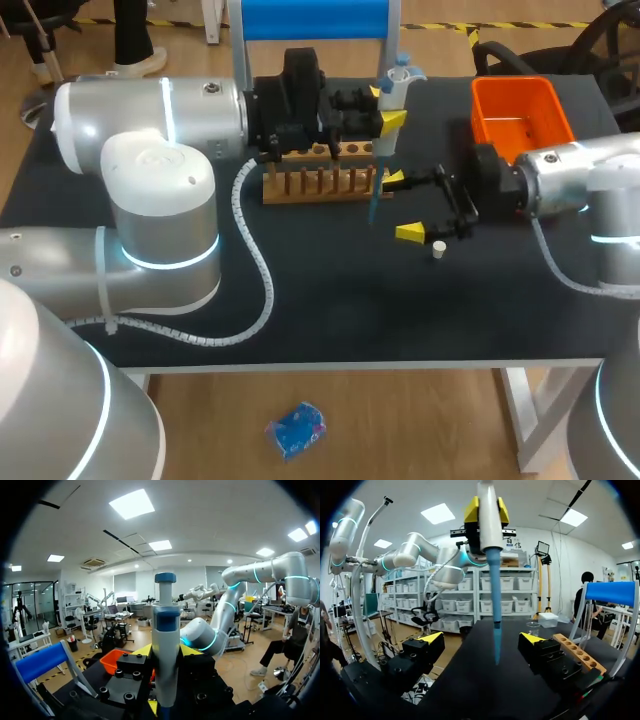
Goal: Invert the test tube, pick up the pipette, mount the tip to pipette, aspirate from beaker and dispense into the tube, eject the tip, return the pipette, and cap with the stopper.
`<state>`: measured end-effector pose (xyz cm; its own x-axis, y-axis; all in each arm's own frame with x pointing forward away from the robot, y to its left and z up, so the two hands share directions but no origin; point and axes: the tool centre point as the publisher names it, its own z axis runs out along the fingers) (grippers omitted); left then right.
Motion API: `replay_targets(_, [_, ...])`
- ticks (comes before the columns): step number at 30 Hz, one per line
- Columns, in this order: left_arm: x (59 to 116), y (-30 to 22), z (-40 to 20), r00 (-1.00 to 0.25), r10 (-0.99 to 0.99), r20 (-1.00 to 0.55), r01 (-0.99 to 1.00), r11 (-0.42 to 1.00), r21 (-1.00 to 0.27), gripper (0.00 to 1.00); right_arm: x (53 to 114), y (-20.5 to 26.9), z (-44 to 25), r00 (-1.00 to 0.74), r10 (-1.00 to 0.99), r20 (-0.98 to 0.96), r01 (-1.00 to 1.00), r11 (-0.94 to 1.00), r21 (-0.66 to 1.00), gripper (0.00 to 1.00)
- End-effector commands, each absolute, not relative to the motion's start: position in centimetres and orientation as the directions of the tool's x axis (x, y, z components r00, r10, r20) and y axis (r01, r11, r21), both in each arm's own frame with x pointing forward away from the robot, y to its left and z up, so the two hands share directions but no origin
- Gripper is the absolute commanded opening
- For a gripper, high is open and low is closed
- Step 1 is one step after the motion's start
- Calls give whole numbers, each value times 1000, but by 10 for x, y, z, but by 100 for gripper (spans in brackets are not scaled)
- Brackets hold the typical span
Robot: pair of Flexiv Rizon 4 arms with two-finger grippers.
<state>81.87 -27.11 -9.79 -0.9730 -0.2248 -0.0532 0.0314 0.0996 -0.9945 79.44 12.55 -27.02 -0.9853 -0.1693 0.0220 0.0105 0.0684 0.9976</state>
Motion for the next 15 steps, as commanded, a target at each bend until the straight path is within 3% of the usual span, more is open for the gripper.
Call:
replay_targets(1, [823, -245, -97, -959, -274, -69, 47, 88, -995, 0, 791, 117, -265, -980, -198, 23, 8, 76, 997, 100])
replay_targets(6, [833, -210, -90, -929, -361, -85, 61, 77, -995, 0, 791, 117, -265, -980, -198, 23, 8, 76, 997, 100])
replay_targets(15, [833, -210, -90, -929, -361, -85, 61, 77, -995, 0, 791, 117, -265, -980, -198, 23, 8, 76, 997, 100])
